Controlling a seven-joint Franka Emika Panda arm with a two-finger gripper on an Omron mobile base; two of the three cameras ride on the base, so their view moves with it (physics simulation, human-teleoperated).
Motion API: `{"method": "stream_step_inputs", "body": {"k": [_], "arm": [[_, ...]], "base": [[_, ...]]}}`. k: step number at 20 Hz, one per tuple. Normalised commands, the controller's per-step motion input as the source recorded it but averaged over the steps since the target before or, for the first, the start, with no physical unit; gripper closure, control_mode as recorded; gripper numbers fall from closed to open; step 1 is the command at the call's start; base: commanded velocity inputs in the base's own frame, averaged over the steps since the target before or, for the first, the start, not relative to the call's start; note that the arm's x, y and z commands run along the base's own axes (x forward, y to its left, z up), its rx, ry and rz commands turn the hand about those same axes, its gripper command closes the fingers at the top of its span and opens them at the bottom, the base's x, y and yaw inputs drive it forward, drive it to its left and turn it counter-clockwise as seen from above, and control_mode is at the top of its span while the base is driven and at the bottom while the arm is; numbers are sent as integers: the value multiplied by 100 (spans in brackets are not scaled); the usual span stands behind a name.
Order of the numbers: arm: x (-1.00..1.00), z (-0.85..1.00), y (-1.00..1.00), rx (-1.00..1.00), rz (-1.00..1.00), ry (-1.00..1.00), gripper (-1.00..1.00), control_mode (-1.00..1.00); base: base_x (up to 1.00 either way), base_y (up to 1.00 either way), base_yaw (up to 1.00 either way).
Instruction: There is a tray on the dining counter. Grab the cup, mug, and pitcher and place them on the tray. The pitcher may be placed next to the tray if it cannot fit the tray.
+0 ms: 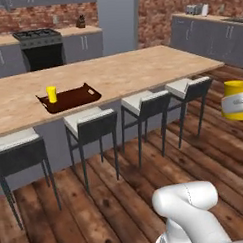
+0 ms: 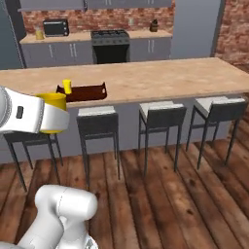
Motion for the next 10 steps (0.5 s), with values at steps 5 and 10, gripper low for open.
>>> {"method": "stream_step_inputs", "body": {"k": [5, 10], "arm": [[0, 0, 0, 0, 0, 0, 100, 100], [0, 0, 0, 0, 0, 0, 100, 100]], "base": [[52, -44, 54], [57, -31, 51]]}}
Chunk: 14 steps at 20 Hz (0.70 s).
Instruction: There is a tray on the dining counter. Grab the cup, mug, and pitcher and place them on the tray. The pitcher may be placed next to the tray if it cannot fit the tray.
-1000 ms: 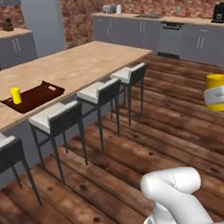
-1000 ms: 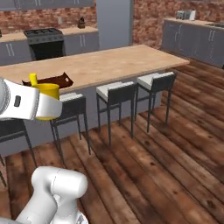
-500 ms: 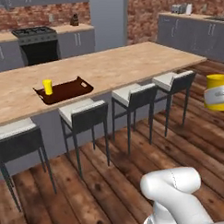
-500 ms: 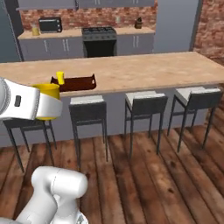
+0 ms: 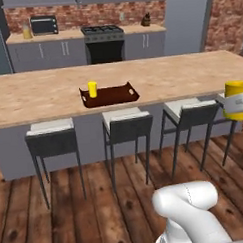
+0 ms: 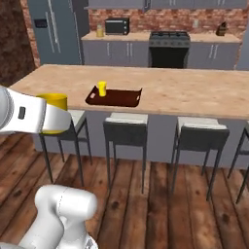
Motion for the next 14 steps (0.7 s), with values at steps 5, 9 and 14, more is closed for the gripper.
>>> {"method": "stream_step_inputs", "body": {"k": [5, 9, 14], "arm": [[0, 0, 0, 0, 0, 0, 100, 100], [0, 0, 0, 0, 0, 0, 100, 100], [0, 0, 0, 0, 0, 0, 100, 100]], "base": [[50, -19, 44], [37, -10, 31], [30, -32, 12]]}}
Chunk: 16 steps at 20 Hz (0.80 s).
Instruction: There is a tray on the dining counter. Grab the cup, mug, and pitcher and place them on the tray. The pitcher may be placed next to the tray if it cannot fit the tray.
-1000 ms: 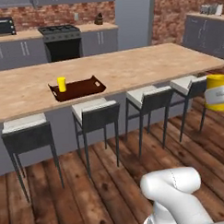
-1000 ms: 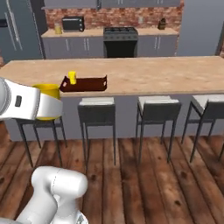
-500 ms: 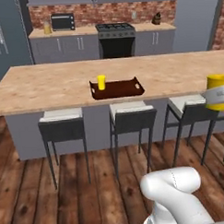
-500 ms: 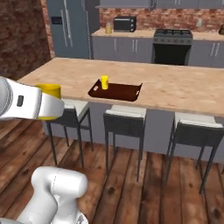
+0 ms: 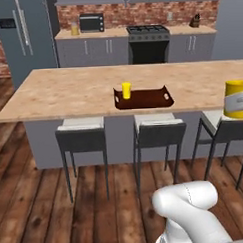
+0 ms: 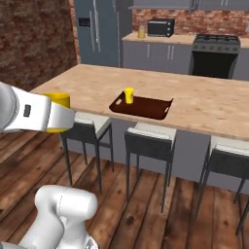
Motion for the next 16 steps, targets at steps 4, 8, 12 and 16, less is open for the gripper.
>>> {"method": "stream_step_inputs", "body": {"k": [4, 8, 12, 16], "arm": [[0, 0, 0, 0, 0, 0, 100, 100], [0, 0, 0, 0, 0, 0, 100, 100], [0, 0, 0, 0, 0, 0, 100, 100], [0, 0, 0, 0, 0, 0, 100, 100]], "base": [[58, -6, 1], [75, 0, 0], [70, 0, 0], [58, 0, 0]]}}
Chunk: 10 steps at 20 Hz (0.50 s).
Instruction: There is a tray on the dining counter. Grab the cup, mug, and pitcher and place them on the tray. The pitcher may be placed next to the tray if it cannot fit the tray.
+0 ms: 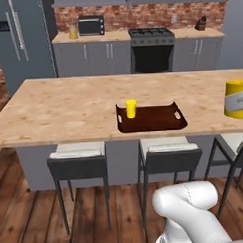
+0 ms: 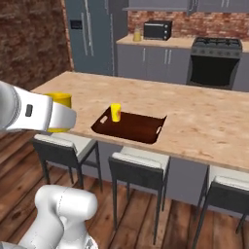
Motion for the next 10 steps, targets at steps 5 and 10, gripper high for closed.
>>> {"method": "stream_step_inputs", "body": {"k": [5, 10], "arm": [[0, 0, 0, 0, 0, 0, 100, 100], [0, 0, 0, 0, 0, 0, 100, 100]], "base": [[47, 2, -6], [51, 7, -7]]}}
